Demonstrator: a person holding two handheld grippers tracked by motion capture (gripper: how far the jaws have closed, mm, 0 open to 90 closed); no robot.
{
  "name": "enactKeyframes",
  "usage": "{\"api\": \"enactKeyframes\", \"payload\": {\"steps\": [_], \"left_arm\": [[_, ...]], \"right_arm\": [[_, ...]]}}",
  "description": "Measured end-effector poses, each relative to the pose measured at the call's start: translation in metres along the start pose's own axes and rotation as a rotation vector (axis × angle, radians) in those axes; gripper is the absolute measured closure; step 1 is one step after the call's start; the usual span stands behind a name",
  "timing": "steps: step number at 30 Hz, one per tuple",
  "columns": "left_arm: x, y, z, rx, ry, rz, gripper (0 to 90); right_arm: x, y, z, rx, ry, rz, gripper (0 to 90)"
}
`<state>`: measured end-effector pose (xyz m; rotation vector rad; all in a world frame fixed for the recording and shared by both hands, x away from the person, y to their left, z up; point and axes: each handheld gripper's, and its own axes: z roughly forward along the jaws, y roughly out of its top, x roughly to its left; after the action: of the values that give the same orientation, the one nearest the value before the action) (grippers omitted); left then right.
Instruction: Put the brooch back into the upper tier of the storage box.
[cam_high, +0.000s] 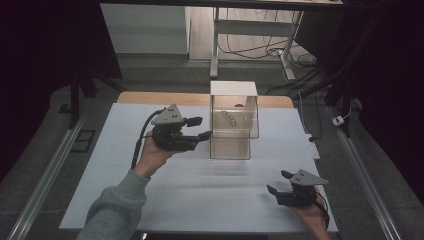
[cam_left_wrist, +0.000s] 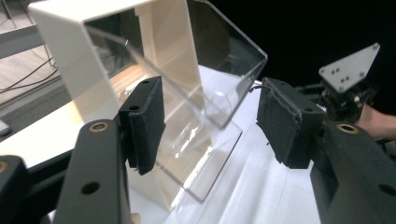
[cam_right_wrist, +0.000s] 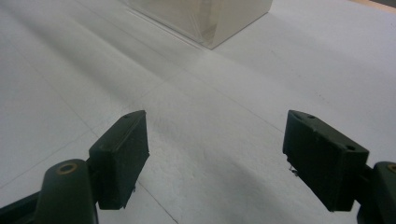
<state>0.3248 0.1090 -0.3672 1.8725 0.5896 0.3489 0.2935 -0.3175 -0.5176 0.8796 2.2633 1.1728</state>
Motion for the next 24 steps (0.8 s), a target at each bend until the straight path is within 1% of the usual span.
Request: {"api": "enactKeyframes", "payload": {"steps": [3, 6, 9, 11, 13, 16, 20, 24], "left_arm": [[-0.001, -0.009, -0.008, 0.014, 0.026, -0.001, 39.0], [-0.001, -0.018, -0.016, 0.021, 0.047, -0.005, 38.4], [-0.003, -0.030, -0.024, 0.038, 0.067, -0.010, 37.5], [-0.004, -0.039, -0.030, 0.046, 0.084, -0.013, 36.5], [-0.006, -0.049, -0.037, 0.046, 0.092, -0.021, 36.5], [-0.007, -0.064, -0.048, 0.061, 0.111, -0.024, 35.6], [-0.007, -0.083, -0.061, 0.067, 0.142, -0.052, 34.6], [-0.005, -0.103, -0.073, 0.093, 0.167, -0.067, 33.4]], "right_arm": [[0.001, 0.000, -0.001, -0.006, 0.006, 0.008, 21.8], [0.003, -0.001, -0.002, -0.003, 0.009, -0.003, 21.9], [0.003, -0.001, -0.005, -0.012, 0.006, 0.003, 21.9], [0.004, -0.002, -0.007, -0.009, 0.004, 0.002, 22.0], [0.004, -0.002, -0.007, -0.011, 0.001, 0.002, 22.0], [0.004, -0.001, -0.007, -0.016, 0.003, 0.003, 22.0], [0.005, -0.002, -0.006, -0.004, 0.002, -0.003, 22.0], [0.005, -0.001, -0.006, -0.005, 0.007, -0.003, 22.0]]}}
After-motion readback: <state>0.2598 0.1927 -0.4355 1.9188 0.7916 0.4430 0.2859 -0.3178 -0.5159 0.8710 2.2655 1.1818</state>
